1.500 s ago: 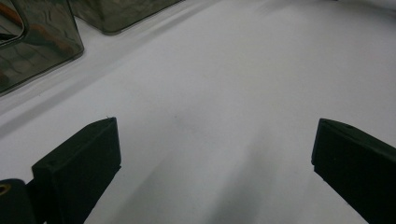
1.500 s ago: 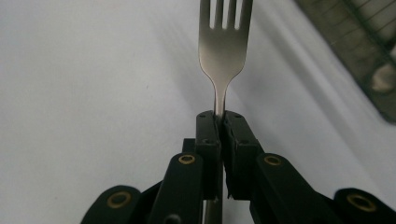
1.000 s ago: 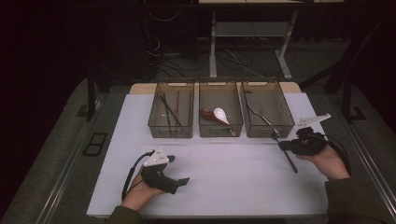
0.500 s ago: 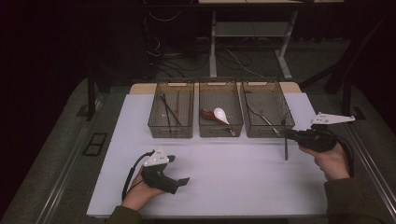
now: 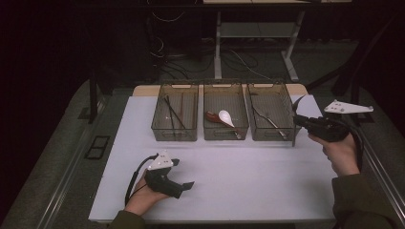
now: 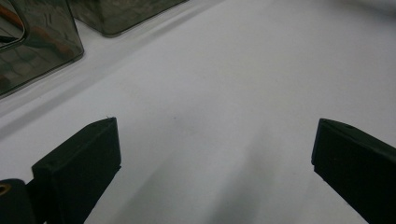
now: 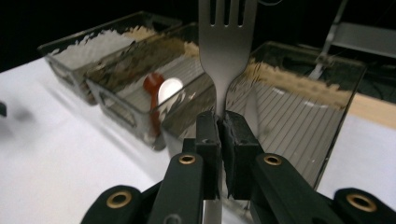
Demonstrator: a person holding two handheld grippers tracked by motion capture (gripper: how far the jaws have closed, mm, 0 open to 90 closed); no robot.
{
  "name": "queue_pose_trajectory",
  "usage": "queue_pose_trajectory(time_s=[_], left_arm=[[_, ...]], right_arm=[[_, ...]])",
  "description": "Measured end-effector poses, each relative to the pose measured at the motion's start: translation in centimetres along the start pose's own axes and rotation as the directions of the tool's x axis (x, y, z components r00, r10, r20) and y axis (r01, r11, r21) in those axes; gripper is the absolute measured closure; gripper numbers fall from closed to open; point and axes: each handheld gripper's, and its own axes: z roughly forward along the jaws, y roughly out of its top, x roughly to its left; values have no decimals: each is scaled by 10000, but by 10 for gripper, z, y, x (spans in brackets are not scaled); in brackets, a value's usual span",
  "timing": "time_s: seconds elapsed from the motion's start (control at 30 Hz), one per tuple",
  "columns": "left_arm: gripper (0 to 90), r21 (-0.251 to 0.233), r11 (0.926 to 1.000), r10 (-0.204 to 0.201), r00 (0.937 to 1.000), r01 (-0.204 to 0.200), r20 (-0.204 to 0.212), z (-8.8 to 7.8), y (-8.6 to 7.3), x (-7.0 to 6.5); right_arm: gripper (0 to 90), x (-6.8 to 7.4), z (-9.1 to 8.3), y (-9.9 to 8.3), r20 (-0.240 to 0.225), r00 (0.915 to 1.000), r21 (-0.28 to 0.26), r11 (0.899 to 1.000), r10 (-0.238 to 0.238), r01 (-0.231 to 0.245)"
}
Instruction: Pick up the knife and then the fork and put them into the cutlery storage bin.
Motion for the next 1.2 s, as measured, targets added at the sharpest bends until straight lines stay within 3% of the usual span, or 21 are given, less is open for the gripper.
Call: queue_pose_trajectory(time_s=[0.37, 0.53, 0.73, 0.87, 1.07, 1.2], left_arm=[[6, -56, 10000, -83, 10000, 83, 22, 0, 0, 0], [6, -60, 10000, -77, 10000, 77, 41, 0, 0, -2], [6, -74, 9999, -110, 9999, 111, 58, 0, 0, -1], [7, -64, 10000, -74, 10000, 74, 61, -1, 0, -1], [6, -76, 9999, -108, 9999, 108, 60, 0, 0, -1], [6, -59, 9999, -117, 9999, 117, 54, 0, 0, -1]], right_arm=[[849, -17, 18, 39, 853, 9963, -79, 9999, -91, 98], [849, -30, 34, 51, 1306, 9914, 317, 9995, -14, -28], [849, -46, 61, 48, 1502, 9882, 1020, 9937, 300, -457], [849, -51, 78, 39, 1682, 9854, 1980, 9784, 252, -588], [848, -56, 92, 28, 1542, 9876, 3253, 9425, 275, -771], [848, -56, 99, 24, 1543, 9879, 3781, 9227, 171, -751]])
